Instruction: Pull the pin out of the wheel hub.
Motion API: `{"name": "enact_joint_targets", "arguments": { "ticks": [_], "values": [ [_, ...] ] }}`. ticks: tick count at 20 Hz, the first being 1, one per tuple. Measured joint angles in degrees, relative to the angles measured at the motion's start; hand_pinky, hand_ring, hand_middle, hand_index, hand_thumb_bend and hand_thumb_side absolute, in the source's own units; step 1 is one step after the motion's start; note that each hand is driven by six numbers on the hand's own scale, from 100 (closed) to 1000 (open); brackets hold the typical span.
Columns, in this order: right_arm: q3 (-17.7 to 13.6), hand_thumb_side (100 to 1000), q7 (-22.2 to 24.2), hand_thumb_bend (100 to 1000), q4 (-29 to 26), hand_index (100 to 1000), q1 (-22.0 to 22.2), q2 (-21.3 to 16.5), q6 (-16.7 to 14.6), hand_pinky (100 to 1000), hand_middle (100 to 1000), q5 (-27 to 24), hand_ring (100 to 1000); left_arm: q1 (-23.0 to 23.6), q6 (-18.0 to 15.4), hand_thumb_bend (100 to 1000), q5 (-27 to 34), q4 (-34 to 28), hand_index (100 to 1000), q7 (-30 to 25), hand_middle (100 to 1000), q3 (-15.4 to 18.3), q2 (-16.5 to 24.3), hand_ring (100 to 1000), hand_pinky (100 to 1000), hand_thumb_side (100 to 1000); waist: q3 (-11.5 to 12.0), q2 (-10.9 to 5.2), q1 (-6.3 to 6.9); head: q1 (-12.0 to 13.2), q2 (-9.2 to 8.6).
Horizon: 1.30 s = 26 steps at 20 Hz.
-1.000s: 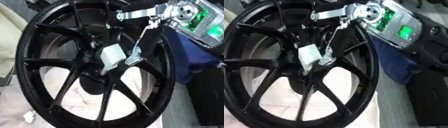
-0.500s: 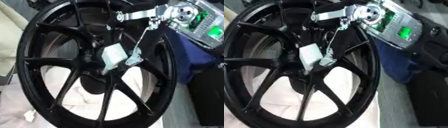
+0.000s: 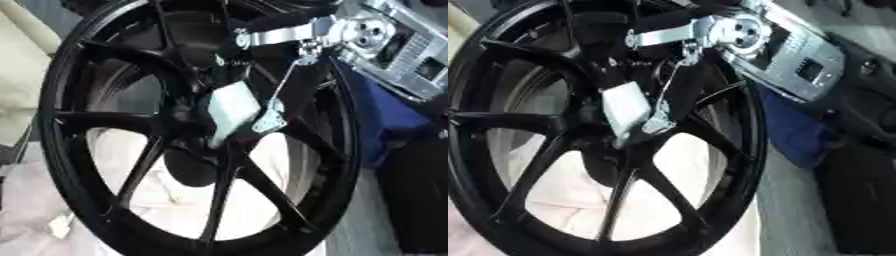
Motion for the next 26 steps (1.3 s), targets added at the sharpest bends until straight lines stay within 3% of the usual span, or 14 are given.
{"name": "enact_joint_targets", "arguments": {
  "ticks": [5, 14, 26],
  "values": [
    [-0.2, 100, 0.0, 360, 0.2, 548, 0.0, 0.0, 0.1, 708, 524, -1.0, 601, 0.0, 0.0, 273, 0.0, 0.0, 695, 0.0, 522, 0.0, -0.4, 537, 925, 650, 0.0, 0.25, -0.17, 0.0, 0.01],
    [-0.7, 101, -1.0, 368, -0.8, 503, -0.2, -0.2, 2.4, 681, 483, -5.5, 576, 0.0, 0.3, 273, -0.4, 0.0, 696, 0.0, 522, 0.4, -0.4, 538, 927, 651, -0.1, 0.29, -0.16, 0.3, 0.04],
    [-2.6, 227, -1.9, 351, -2.5, 460, -1.0, -1.5, 4.2, 650, 445, -9.2, 549, 0.2, 0.5, 271, -0.4, 0.0, 698, 0.1, 522, 0.7, -0.4, 540, 930, 652, -1.1, 0.20, 0.11, 0.3, 0.47]
  ]
}}
